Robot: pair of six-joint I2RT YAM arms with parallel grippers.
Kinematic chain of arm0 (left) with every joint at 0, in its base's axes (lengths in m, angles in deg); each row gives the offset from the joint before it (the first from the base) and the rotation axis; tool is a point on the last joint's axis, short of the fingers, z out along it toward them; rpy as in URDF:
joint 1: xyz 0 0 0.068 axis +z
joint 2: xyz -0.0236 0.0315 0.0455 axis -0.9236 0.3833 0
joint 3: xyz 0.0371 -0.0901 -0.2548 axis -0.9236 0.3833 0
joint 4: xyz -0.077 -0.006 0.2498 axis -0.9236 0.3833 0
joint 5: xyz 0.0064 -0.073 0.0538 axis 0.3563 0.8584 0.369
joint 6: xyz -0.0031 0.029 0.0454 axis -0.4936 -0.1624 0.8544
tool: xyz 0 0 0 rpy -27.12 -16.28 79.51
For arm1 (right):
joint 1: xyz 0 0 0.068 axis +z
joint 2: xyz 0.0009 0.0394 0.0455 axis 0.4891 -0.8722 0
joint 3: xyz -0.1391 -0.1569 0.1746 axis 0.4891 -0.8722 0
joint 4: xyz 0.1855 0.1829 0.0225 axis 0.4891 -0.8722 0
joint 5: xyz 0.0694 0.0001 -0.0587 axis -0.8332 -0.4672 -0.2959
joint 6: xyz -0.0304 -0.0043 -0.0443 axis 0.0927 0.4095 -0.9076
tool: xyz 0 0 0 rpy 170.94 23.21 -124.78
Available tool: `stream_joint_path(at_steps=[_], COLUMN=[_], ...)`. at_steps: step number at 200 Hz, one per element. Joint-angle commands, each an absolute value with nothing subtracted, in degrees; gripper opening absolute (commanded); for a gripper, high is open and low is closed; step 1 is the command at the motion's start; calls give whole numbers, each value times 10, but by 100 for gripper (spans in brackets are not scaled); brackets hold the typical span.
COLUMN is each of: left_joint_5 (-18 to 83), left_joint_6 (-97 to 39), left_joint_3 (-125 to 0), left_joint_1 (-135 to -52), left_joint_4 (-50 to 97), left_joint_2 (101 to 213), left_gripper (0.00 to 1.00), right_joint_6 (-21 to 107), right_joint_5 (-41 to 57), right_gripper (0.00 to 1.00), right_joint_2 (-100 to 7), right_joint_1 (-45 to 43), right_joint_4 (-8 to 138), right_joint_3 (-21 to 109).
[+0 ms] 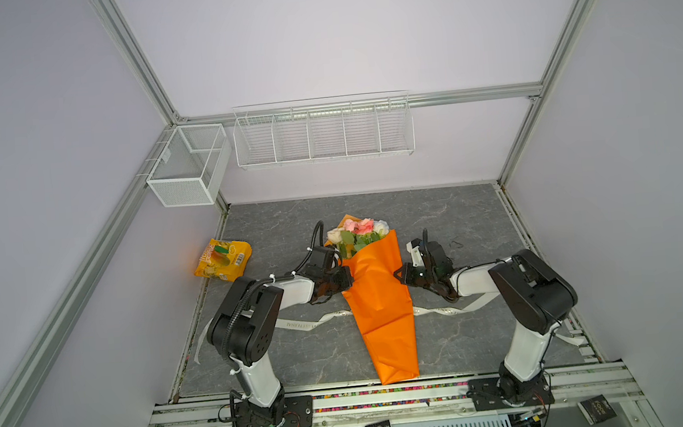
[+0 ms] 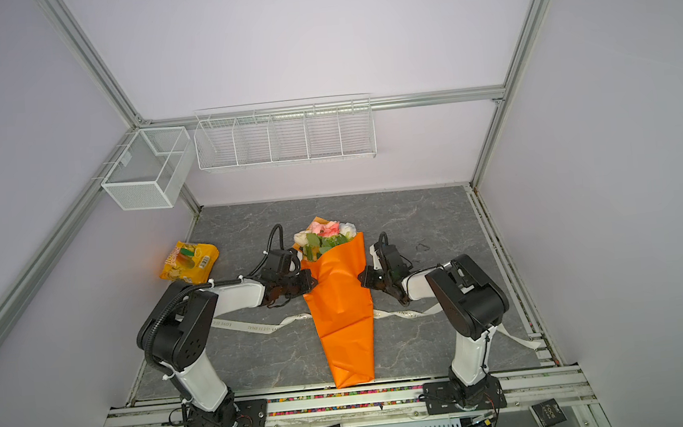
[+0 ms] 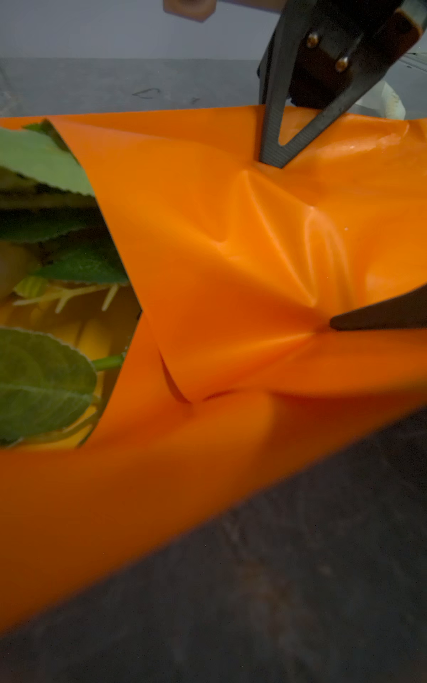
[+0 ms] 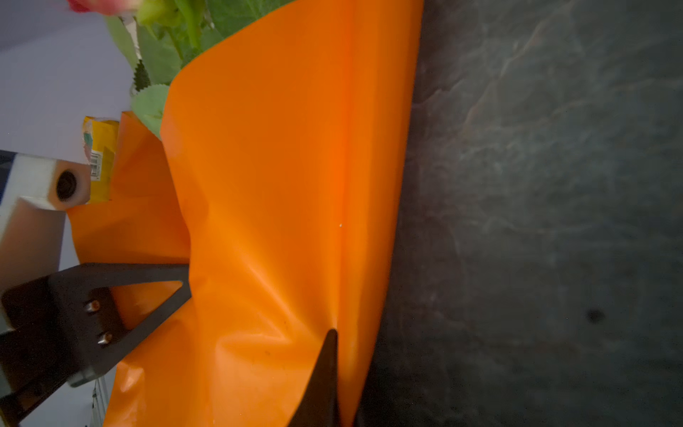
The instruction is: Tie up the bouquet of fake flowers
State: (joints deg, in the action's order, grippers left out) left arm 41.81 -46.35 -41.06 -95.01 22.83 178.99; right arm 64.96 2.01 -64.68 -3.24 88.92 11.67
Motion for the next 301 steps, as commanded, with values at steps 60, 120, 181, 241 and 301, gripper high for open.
stream_joint_path(at_steps=[60, 120, 181, 241, 301], left_joint_5=[461, 477, 496, 495, 493], left_joint_6=[-427, -433, -432, -444, -420], left_joint_3=[-609, -555, -530, -505, -528], left_joint_1=[-904, -900, -900, -900, -900], left_joint_4=[288, 285, 291, 290, 320], left_joint_2=[1919, 1862, 1848, 1855, 1836], left_gripper=[0, 0, 0, 13, 24], right_joint_6=[607, 605, 620, 612, 611], right_joint_5=[-18, -28, -4, 18, 4], right_gripper=[12, 11, 10, 15, 12], right_joint_2=[-725, -673, -646, -653, -613], right_joint_1=[-94, -82, -69, -69, -66], right_joint_4=[821, 807, 810, 761, 746], right_joint_3=[268, 241, 198, 205, 208])
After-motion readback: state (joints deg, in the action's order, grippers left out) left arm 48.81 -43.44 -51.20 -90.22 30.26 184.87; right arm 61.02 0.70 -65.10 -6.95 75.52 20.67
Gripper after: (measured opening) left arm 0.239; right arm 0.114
